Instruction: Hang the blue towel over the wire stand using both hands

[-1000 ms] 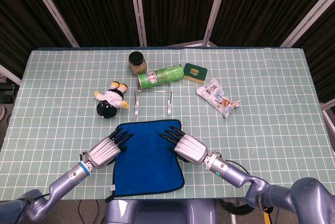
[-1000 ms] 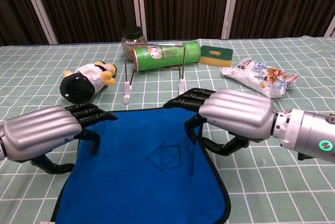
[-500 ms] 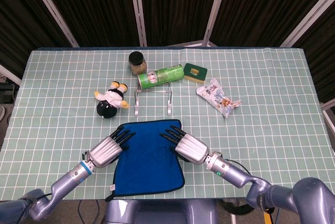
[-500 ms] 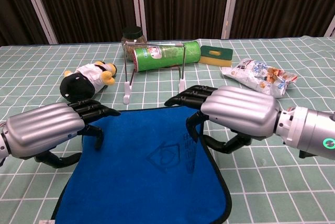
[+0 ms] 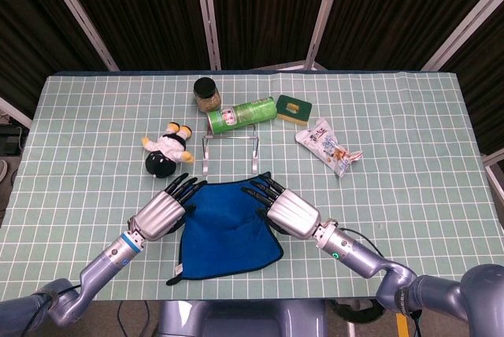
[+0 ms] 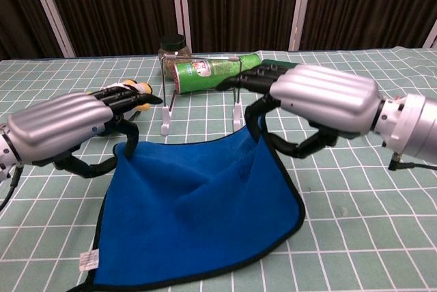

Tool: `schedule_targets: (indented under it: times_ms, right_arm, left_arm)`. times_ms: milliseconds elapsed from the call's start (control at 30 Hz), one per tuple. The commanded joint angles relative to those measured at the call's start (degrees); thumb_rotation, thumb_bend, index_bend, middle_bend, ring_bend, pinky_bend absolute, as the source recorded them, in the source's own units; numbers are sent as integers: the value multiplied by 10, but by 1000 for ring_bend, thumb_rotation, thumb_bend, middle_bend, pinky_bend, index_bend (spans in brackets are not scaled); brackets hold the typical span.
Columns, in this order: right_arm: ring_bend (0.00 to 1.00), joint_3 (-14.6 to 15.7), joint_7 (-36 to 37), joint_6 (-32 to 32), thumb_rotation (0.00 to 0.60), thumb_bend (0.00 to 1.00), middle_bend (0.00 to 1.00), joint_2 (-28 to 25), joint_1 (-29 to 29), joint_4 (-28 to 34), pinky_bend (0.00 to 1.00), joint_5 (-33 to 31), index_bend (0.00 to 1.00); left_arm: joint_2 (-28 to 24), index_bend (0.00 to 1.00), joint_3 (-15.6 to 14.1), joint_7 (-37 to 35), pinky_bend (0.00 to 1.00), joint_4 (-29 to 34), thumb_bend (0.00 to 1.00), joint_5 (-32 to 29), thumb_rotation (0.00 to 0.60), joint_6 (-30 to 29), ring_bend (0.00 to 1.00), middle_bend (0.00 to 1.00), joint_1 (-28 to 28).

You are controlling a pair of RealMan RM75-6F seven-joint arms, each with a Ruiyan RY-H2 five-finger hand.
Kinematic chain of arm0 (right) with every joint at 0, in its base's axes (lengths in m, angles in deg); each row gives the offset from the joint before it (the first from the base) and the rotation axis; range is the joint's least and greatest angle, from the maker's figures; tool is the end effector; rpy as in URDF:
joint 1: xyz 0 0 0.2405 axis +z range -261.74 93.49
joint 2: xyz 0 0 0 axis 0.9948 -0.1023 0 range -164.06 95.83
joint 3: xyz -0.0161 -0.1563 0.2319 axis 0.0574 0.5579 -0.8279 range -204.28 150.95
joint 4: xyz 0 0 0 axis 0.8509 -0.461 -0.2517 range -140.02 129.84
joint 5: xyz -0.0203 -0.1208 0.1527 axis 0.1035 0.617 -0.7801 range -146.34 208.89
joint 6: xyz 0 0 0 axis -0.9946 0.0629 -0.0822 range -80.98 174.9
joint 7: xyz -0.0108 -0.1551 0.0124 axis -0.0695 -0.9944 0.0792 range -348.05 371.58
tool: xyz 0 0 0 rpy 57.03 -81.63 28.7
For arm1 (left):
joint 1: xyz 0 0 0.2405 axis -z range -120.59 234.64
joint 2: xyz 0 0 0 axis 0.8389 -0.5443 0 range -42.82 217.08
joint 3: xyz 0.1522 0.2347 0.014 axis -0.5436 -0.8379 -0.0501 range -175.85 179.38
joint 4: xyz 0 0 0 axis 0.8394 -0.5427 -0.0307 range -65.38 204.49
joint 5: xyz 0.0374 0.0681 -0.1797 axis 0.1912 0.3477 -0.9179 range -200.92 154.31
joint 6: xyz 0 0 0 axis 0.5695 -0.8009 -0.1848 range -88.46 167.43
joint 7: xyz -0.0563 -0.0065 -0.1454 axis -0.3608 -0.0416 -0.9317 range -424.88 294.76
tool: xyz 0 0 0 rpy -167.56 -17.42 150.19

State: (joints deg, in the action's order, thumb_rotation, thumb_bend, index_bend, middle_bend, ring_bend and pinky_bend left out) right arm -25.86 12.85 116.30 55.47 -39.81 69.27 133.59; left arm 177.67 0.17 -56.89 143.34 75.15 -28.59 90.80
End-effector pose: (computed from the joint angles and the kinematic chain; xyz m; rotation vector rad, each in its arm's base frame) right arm -0.1314 -0.3227 -0.0091 2.2294 -0.4707 1.3081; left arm -0.1970 0.2957 -0.0163 -2.1202 -0.5531 -1.0760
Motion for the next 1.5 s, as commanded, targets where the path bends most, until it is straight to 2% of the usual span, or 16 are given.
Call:
schedule_targets:
  times_ms: [33,233,267,400,467,667,800,1000,1233,1500]
  right_arm:
    - [0,-28,-23,2,600,517,44,-34,8,43,0,-14,634]
    - [0,-70,-46,-7,600,515,47,-76,22,93,0,-37,635]
    - [0,-86,-50,-6,600,515,48,-86,26,102,0,-46,635]
    - [0,-120,-52,-21,600,516,53,-109,39,123,0,-76,635]
    - [0,-142,-47,-28,600,516,56,-117,48,128,0,-97,635]
    - [0,-182,-39,-55,600,516,61,-121,72,108,0,-146,634]
    - [0,-197,-27,-77,600,515,64,-109,84,77,0,-182,634]
    - [0,-204,2,-100,600,515,64,-89,91,38,0,-220,634]
    - [0,-226,67,-99,600,514,65,-78,105,2,0,-232,636]
    - [0,-246,71,-110,600,514,68,-83,123,-23,0,-254,637]
  left_arm:
    - [-18,793,21,7,0,26,521,-9,600,-9,0,0,8]
    - [-49,796,70,15,0,68,522,-39,600,-9,0,0,26]
    - [-57,797,89,18,0,77,522,-49,600,-13,0,0,32]
    - [-80,801,128,27,0,98,522,-82,600,-4,0,0,47]
    - [-92,802,152,30,0,103,521,-106,600,1,0,0,56]
    - [-111,802,193,35,0,98,522,-160,600,26,0,0,78]
    - [-108,802,207,42,0,81,522,-196,600,49,0,0,94]
    - [-94,802,215,38,0,51,521,-225,600,65,0,0,109]
    - [-80,802,230,1,0,11,521,-225,600,43,0,0,122]
    - [-78,802,245,0,0,-7,521,-242,600,29,0,0,131]
